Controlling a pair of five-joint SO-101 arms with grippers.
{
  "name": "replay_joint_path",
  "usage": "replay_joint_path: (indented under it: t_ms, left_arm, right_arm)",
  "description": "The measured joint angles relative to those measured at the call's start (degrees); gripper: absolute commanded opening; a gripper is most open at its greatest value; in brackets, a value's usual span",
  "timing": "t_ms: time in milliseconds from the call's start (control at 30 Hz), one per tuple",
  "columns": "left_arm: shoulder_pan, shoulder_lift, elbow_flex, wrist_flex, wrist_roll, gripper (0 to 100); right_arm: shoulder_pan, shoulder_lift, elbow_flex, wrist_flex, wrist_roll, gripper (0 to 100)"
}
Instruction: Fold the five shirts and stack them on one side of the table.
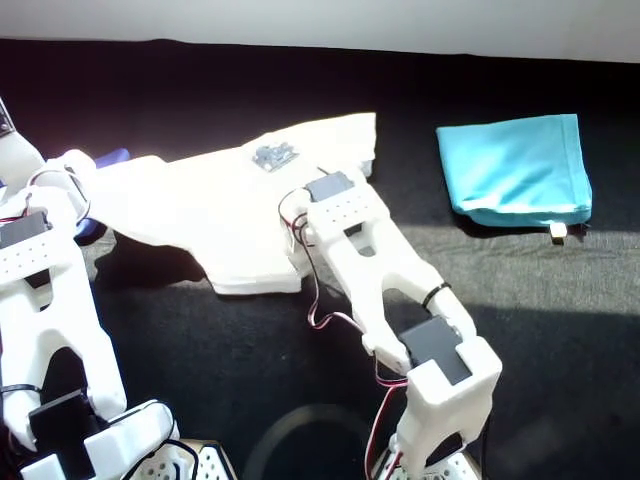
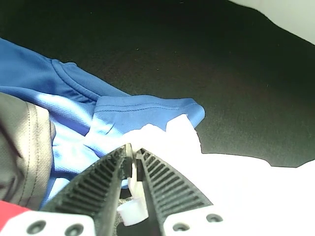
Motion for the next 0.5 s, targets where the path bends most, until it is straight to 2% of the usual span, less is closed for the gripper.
replay_joint_path:
  t_ms: [267, 500]
  left_arm:
    - [0.00, 0.00, 0.00, 0.00, 0.00, 1]
    - [0.00, 0.00, 0.00, 0.00, 0.00, 1]
  right_arm:
    - [-8.09, 0.00, -3.96, 5.01, -3.34, 12.2]
    - [-15.56, 0.00, -3.96, 7.03, -3.34, 12.0]
